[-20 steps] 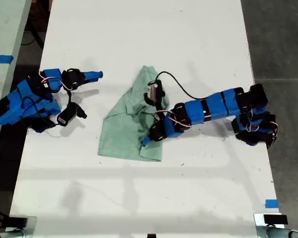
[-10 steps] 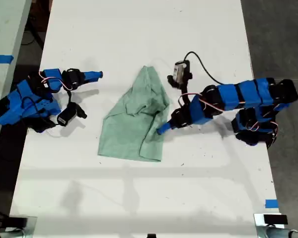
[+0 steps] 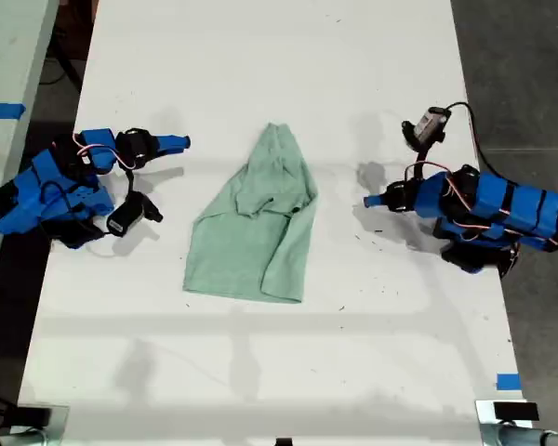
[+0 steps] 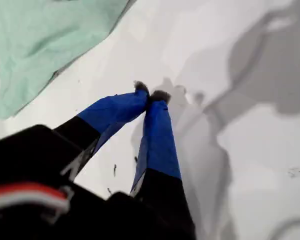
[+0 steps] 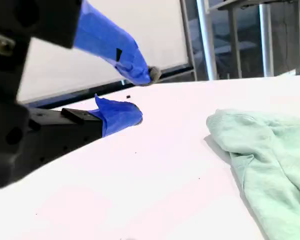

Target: Fold t shirt

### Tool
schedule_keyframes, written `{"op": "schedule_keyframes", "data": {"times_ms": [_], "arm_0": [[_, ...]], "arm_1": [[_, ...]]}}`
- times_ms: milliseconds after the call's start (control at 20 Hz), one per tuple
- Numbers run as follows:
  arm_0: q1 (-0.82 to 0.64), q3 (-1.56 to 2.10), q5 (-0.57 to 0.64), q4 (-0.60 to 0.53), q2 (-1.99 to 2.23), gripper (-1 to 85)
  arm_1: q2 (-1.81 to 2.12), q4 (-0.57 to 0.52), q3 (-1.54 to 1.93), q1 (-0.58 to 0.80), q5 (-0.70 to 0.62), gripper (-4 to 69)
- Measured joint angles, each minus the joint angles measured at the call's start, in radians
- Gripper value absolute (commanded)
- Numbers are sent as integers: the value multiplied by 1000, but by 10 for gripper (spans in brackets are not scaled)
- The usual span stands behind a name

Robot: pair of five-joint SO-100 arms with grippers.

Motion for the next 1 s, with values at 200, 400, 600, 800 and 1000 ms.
{"op": "schedule_keyframes", "data": {"times_ms": [200, 400, 600, 800, 1000], "arm_0": [[0, 0, -12, 5, 0, 54], [0, 0, -12, 5, 0, -2], [0, 0, -12, 5, 0, -2], [0, 0, -12, 5, 0, -2], [0, 0, -12, 5, 0, -2]], "arm_1": [[110, 46, 25, 21, 0, 19], [115, 74, 25, 25, 18, 19], [117, 74, 25, 32, 34, 19], [117, 74, 25, 34, 37, 19], [117, 74, 25, 34, 44, 19]]}}
